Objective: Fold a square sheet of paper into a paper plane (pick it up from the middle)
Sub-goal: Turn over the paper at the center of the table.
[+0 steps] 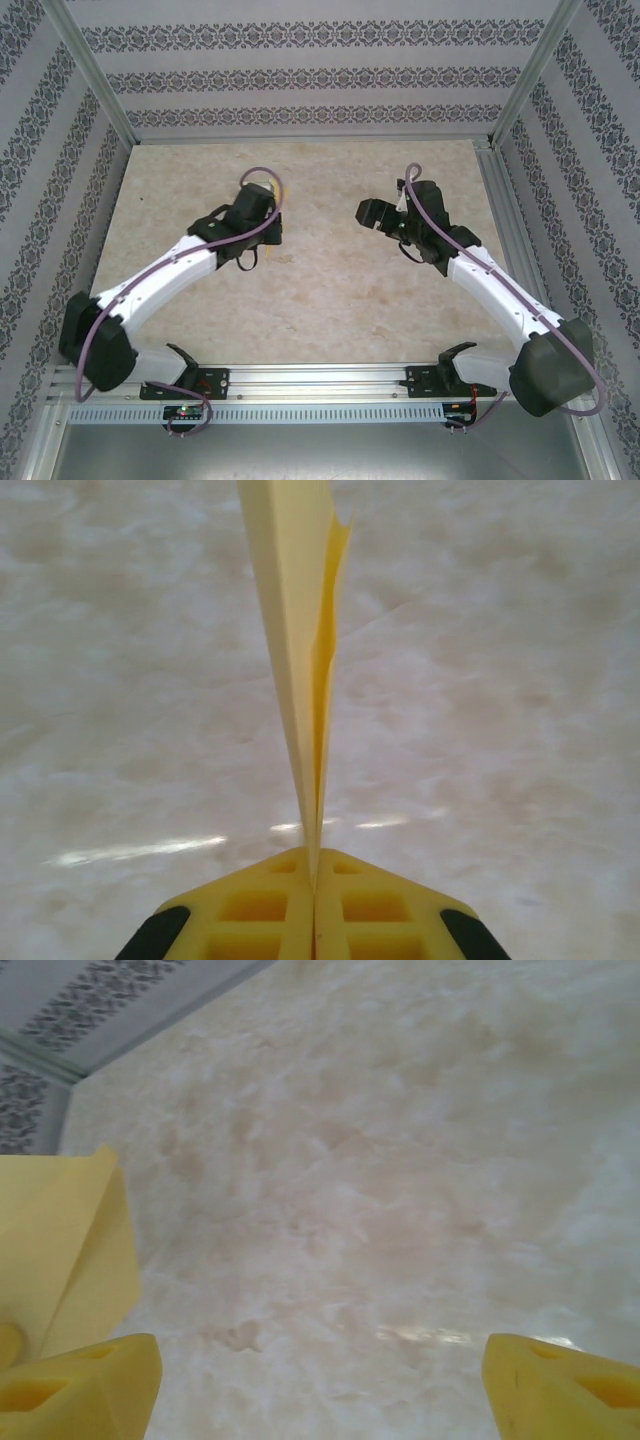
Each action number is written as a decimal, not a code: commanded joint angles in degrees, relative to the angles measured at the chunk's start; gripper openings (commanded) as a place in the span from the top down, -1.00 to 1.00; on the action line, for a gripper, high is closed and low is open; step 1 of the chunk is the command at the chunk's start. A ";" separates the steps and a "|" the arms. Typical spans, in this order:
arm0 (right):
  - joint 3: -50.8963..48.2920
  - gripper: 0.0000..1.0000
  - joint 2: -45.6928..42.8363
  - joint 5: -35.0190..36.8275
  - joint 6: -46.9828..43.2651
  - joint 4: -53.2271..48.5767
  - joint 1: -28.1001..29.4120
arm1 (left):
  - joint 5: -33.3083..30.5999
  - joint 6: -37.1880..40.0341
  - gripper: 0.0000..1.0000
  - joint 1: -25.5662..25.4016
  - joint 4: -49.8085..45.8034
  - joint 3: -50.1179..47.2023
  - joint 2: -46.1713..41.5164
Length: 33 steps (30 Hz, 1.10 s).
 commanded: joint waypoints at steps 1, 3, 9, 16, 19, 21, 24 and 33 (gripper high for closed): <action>-2.06 -0.68 -2.76 7.59 -0.59 -1.21 -0.41 | -20.93 2.95 0.84 -3.86 -15.33 5.74 8.01; -3.14 -0.68 -3.78 8.05 0.19 -0.93 -0.78 | -26.42 2.00 0.84 -5.69 -19.06 9.51 13.75; -5.53 -0.67 -5.05 8.00 2.72 -0.37 -2.48 | -29.61 1.28 0.83 -9.56 -21.26 17.21 27.22; -6.92 -0.68 -5.65 8.17 4.61 -0.26 -3.91 | -19.48 1.86 0.67 -10.86 -15.49 18.69 33.31; -7.30 -0.68 -5.62 8.08 5.05 -0.48 -4.31 | -14.42 2.02 0.38 -10.78 -13.22 17.97 33.00; -7.25 -0.67 -5.37 7.81 5.23 -0.70 -4.56 | -8.86 2.49 0.19 -10.31 -10.41 16.61 31.50; -6.41 -0.65 -4.50 7.55 4.99 -1.29 -4.62 | 0.24 1.42 -0.04 -8.11 -5.32 13.01 27.15; 1.20 -0.50 4.80 10.21 1.20 -3.63 4.88 | 16.79 -2.89 -0.56 4.16 5.82 -1.47 9.07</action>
